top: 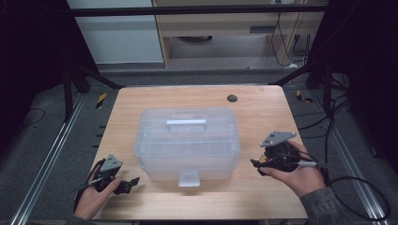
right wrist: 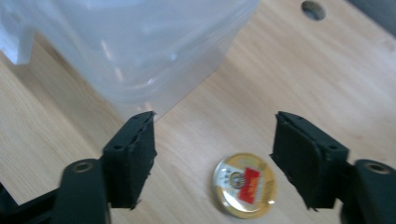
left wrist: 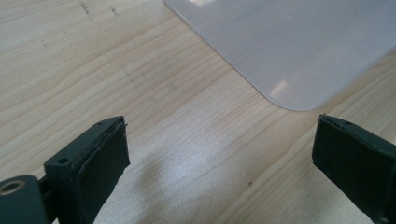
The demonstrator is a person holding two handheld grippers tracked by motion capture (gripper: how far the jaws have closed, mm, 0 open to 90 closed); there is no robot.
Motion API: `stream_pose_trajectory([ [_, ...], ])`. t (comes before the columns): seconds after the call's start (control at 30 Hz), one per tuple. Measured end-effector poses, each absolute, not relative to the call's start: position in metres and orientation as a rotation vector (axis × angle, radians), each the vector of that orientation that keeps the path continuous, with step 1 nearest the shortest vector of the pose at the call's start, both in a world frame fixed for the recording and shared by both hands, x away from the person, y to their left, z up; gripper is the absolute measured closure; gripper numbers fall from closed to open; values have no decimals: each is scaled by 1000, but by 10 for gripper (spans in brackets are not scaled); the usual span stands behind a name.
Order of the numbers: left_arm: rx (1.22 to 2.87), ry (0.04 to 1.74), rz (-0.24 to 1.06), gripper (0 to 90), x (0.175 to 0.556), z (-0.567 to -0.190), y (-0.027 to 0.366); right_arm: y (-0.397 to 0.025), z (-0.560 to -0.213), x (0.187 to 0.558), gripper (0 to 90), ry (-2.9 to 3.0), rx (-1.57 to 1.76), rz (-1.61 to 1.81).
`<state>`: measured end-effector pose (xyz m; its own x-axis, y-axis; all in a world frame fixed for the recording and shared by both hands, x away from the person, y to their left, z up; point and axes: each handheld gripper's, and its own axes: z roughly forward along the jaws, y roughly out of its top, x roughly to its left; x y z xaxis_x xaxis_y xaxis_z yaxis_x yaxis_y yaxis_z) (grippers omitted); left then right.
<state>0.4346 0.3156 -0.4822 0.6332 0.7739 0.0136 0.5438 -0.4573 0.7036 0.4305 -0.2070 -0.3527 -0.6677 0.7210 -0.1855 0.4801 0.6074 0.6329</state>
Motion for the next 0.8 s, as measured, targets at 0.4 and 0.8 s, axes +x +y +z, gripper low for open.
stream_pose_trajectory([
  [0.4, 2210, 1068, 384, 49, 433, -476, 321, -194, -279, 460, 435, 2421, 843, 760],
  [0.8, 2239, 1071, 365, 73, 434, -474, 319, -142, -238, 492, 599, 2475, 663, 739],
])
